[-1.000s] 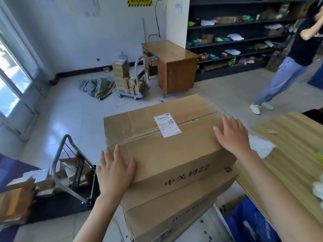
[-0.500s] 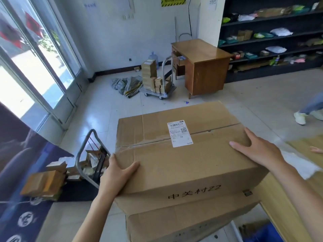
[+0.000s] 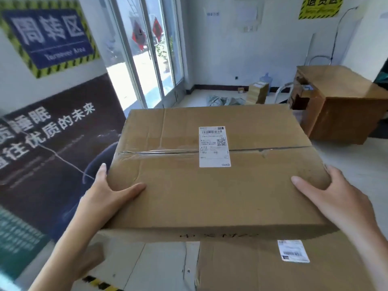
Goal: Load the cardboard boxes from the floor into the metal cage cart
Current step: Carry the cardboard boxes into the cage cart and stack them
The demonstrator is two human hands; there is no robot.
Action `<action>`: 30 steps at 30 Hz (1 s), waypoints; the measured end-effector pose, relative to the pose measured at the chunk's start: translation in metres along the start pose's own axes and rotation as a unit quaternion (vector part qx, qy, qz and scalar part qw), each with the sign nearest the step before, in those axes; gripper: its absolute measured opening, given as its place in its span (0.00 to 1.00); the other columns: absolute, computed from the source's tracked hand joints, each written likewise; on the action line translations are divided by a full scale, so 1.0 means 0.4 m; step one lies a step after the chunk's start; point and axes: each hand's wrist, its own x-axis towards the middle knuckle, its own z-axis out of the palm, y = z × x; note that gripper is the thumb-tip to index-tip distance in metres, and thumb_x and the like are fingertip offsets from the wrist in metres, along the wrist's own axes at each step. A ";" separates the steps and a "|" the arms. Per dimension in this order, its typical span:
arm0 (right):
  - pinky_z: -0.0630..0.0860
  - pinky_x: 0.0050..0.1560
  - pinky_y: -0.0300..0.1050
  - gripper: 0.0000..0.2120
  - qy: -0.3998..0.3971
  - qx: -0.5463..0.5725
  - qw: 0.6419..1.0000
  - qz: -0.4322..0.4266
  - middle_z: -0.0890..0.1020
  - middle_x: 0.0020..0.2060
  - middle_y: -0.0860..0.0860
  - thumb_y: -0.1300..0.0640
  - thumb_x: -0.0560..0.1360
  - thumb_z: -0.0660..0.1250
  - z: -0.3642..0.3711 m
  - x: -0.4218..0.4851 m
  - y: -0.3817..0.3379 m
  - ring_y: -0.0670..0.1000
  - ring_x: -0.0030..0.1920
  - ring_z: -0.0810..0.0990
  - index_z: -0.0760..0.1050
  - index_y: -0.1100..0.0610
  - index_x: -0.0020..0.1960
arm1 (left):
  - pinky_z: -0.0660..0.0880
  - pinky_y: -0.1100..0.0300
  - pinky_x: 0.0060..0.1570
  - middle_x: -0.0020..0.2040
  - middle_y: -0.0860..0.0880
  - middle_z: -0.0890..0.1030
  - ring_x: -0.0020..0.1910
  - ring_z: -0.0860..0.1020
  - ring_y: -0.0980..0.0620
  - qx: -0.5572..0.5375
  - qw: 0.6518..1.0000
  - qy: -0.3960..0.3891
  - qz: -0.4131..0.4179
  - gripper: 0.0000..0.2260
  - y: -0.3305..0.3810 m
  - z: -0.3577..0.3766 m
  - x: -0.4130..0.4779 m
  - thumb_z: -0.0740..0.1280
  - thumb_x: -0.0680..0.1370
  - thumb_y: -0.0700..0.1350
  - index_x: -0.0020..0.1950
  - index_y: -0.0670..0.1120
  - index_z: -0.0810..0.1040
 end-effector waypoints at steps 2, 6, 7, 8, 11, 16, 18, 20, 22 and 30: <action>0.72 0.47 0.53 0.48 -0.003 0.020 0.999 -0.034 0.80 0.54 0.47 0.17 0.56 0.58 0.041 -0.034 -0.091 0.62 0.56 0.79 0.63 0.42 0.69 | 0.74 0.45 0.61 0.65 0.53 0.76 0.61 0.76 0.46 -0.004 0.999 0.032 -0.031 0.58 -0.087 -0.091 -0.050 0.70 0.51 0.79 0.77 0.59 0.58; 0.78 0.49 0.59 0.50 -0.050 0.056 0.993 -0.087 0.77 0.47 0.43 0.14 0.52 0.61 0.154 -0.153 -0.251 0.59 0.50 0.80 0.62 0.41 0.66 | 0.75 0.50 0.54 0.60 0.56 0.74 0.55 0.75 0.50 -0.025 0.991 0.098 -0.084 0.60 -0.305 -0.272 -0.195 0.69 0.50 0.80 0.77 0.57 0.59; 0.78 0.49 0.61 0.51 -0.063 0.064 0.992 -0.092 0.78 0.47 0.42 0.14 0.51 0.62 0.191 -0.189 -0.281 0.58 0.50 0.80 0.60 0.40 0.66 | 0.74 0.52 0.52 0.61 0.55 0.74 0.54 0.74 0.51 -0.028 0.988 0.117 -0.096 0.60 -0.365 -0.317 -0.238 0.69 0.49 0.81 0.77 0.57 0.59; 0.78 0.49 0.61 0.52 -0.075 0.068 0.990 -0.101 0.78 0.47 0.42 0.14 0.50 0.64 0.232 -0.228 -0.307 0.58 0.50 0.81 0.59 0.39 0.66 | 0.72 0.53 0.51 0.63 0.54 0.75 0.53 0.73 0.52 -0.029 0.984 0.137 -0.111 0.60 -0.427 -0.363 -0.288 0.68 0.50 0.81 0.77 0.57 0.59; 0.80 0.47 0.60 0.50 -0.137 0.070 0.979 -0.131 0.78 0.47 0.40 0.15 0.49 0.67 0.382 -0.345 -0.372 0.56 0.49 0.82 0.60 0.37 0.65 | 0.72 0.50 0.55 0.68 0.51 0.75 0.58 0.76 0.47 -0.024 0.967 0.195 -0.162 0.59 -0.615 -0.508 -0.460 0.68 0.51 0.79 0.78 0.57 0.59; 0.80 0.33 0.46 0.47 -0.253 0.053 0.936 -0.239 0.82 0.50 0.39 0.19 0.51 0.72 0.633 -0.627 -0.503 0.50 0.47 0.84 0.65 0.34 0.66 | 0.70 0.52 0.53 0.68 0.50 0.76 0.63 0.76 0.44 -0.015 0.928 0.275 -0.252 0.56 -0.892 -0.719 -0.782 0.71 0.54 0.76 0.78 0.57 0.59; 0.81 0.43 0.47 0.51 -0.285 0.062 0.921 -0.258 0.82 0.53 0.43 0.17 0.48 0.71 0.655 -0.821 -0.585 0.54 0.50 0.83 0.63 0.37 0.66 | 0.69 0.53 0.51 0.67 0.50 0.76 0.62 0.76 0.44 -0.008 0.911 0.292 -0.290 0.54 -0.981 -0.781 -0.903 0.72 0.57 0.74 0.78 0.57 0.60; 0.79 0.49 0.56 0.49 -0.310 0.031 0.906 -0.286 0.81 0.51 0.47 0.14 0.48 0.65 0.634 -1.018 -0.671 0.57 0.49 0.81 0.63 0.39 0.61 | 0.69 0.54 0.51 0.64 0.51 0.77 0.59 0.76 0.45 -0.012 0.896 0.303 -0.324 0.54 -1.057 -0.831 -1.016 0.71 0.55 0.75 0.77 0.57 0.61; 0.75 0.49 0.54 0.45 -0.336 -0.023 0.883 -0.328 0.80 0.49 0.49 0.14 0.53 0.60 0.626 -1.173 -0.729 0.58 0.48 0.79 0.65 0.40 0.60 | 0.70 0.53 0.49 0.58 0.54 0.76 0.55 0.76 0.48 -0.019 0.883 0.309 -0.354 0.52 -1.126 -0.874 -1.116 0.71 0.54 0.75 0.75 0.57 0.63; 0.73 0.55 0.52 0.41 -0.416 -0.007 0.802 -0.428 0.79 0.63 0.49 0.27 0.67 0.67 0.808 -1.550 -0.862 0.60 0.60 0.79 0.59 0.41 0.74 | 0.73 0.51 0.52 0.50 0.59 0.78 0.50 0.78 0.51 -0.033 0.832 0.335 -0.441 0.40 -1.399 -1.011 -1.306 0.72 0.51 0.74 0.59 0.61 0.68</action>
